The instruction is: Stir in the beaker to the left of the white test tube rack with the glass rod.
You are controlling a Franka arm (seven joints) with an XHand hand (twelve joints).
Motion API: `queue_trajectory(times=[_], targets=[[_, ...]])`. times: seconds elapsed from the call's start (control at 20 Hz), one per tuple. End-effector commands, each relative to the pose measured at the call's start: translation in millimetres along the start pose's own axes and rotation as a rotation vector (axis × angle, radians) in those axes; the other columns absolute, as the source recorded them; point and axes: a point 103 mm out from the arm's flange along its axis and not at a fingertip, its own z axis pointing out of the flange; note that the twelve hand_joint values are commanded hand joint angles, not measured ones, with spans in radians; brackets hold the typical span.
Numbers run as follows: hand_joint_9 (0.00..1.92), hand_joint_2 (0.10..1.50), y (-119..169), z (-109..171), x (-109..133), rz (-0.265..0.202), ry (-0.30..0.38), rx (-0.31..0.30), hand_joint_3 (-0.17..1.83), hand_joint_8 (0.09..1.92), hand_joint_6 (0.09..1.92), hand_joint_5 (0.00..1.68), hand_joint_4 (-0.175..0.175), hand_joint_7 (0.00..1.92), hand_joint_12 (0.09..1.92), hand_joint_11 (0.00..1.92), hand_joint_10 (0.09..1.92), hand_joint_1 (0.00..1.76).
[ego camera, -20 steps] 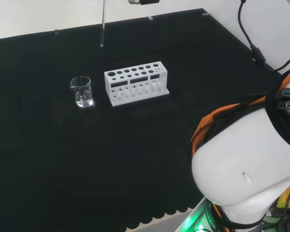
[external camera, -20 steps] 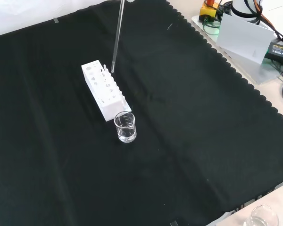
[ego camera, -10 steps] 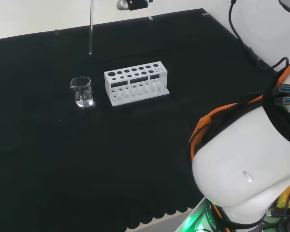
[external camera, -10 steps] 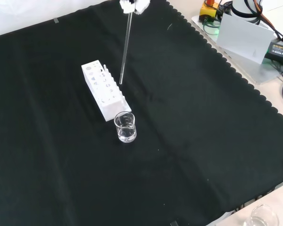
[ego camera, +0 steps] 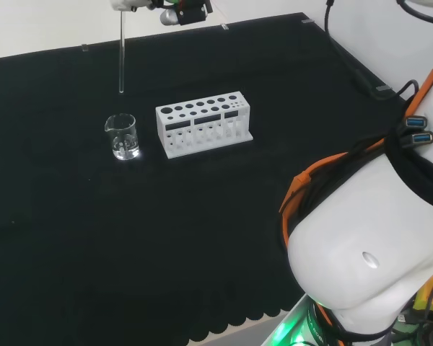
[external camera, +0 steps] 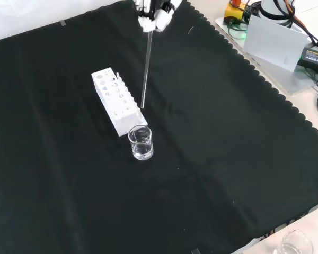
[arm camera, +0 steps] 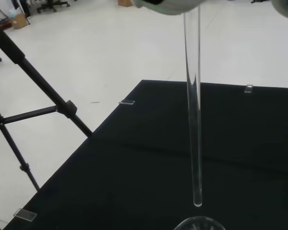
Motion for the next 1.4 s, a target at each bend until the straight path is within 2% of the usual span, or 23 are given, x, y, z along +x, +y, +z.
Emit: queue_trajectory(times=[0.05,0.75,1.4], targets=[[1.82,1.04,12,9,6,-0.033,0.009,-0.003,-0.17,0.62,0.09,1.45,-0.175,1.37,0.33,1.75,0.33,1.33],[1.82,1.04,26,52,-18,-0.029,0.018,0.022,-0.17,0.62,0.09,1.45,-0.175,1.37,0.34,1.75,0.32,1.32],[1.83,1.04,22,87,-24,-0.023,0.022,0.059,-0.17,0.62,0.09,1.45,-0.175,1.37,0.34,1.75,0.31,1.32]])
